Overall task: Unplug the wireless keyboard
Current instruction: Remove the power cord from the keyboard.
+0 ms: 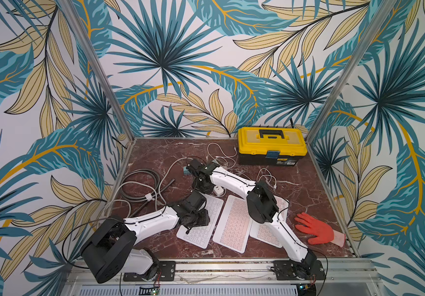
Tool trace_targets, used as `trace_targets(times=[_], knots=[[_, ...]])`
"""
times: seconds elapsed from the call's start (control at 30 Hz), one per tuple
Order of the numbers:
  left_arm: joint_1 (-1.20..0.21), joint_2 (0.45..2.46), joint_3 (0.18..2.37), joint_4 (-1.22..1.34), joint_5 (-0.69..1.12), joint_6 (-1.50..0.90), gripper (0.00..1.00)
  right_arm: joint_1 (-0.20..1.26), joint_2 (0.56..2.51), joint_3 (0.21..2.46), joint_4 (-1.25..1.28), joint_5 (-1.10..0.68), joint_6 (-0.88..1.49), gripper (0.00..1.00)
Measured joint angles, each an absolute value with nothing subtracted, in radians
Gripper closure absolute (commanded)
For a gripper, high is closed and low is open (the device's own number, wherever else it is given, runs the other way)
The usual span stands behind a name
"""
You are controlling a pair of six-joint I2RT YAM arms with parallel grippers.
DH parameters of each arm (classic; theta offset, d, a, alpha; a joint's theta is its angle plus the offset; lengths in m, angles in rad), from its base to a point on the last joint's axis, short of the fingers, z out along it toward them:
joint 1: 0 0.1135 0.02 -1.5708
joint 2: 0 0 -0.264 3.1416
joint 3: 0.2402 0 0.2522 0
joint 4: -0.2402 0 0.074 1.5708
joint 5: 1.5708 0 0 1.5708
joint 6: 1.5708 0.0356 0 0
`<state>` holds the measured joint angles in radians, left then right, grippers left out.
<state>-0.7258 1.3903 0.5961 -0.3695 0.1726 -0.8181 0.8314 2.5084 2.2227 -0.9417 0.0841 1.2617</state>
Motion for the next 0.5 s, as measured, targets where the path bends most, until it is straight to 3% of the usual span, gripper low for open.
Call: trace_targets(times=[0.27, 0.5], knots=[[-0.738, 1.368, 0.556, -0.311, 0.195, -0.84, 0.51, 0.779, 2.415, 2.062, -0.896, 0.033, 1.38, 0.97], [-0.737, 1.368, 0.532, -0.25, 0.243, -0.845, 0.52, 0.778, 2.428, 2.092, -0.919, 0.037, 1.254, 0.97]])
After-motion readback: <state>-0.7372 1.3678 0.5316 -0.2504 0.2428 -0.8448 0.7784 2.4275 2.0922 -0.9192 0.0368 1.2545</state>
